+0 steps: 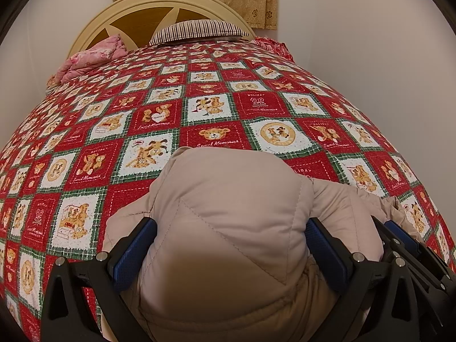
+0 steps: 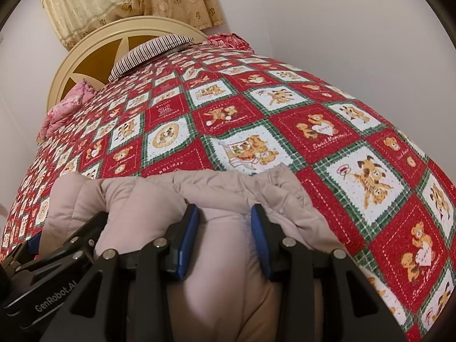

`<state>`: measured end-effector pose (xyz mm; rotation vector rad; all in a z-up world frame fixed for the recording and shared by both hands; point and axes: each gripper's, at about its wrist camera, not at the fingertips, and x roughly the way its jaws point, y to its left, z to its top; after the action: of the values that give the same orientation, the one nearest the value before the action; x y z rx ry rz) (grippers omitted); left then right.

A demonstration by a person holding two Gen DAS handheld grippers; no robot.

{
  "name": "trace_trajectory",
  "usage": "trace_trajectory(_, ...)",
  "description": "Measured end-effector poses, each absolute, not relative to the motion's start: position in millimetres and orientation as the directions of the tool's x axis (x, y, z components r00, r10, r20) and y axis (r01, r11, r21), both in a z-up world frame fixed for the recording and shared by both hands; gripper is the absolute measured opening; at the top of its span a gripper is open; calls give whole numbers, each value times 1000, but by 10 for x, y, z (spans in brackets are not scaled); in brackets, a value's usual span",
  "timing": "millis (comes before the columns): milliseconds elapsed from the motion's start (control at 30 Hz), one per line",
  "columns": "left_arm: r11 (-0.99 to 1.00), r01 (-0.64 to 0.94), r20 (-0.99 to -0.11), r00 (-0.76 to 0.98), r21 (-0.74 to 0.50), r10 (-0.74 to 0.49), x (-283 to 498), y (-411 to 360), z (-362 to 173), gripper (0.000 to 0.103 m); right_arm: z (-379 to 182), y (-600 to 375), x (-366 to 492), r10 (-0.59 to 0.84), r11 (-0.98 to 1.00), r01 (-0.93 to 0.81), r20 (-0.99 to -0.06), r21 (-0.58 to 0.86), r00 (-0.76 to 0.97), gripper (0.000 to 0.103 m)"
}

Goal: Fold large clothes

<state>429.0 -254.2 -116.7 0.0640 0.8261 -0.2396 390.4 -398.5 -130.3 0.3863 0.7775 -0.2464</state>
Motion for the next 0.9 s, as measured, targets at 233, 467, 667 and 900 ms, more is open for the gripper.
trace_trajectory(233, 948, 303, -765, 588, -96, -265, 4286, -2434, -1077, 102, -1320, -4000, 3886, -59, 899, 349, -718, 264, 694, 41)
trace_trajectory(467, 912, 377, -705, 603, -161, -373, 3714, -1679, -866, 102, -1293, -4057, 3857, -20, 892, 334, -710, 306, 704, 44)
trace_trajectory(667, 832, 372, -676, 488, -412, -553, 3484, -1178, -1244, 102, -865, -4025, 3573, 113, 933, 153, -669, 325, 735, 103)
trace_trajectory(900, 747, 435, -612, 431, -503, -663, 3410, -1412, -1329, 102, -880, -4676, 3151, 149, 941, 123, -712, 316, 686, 103)
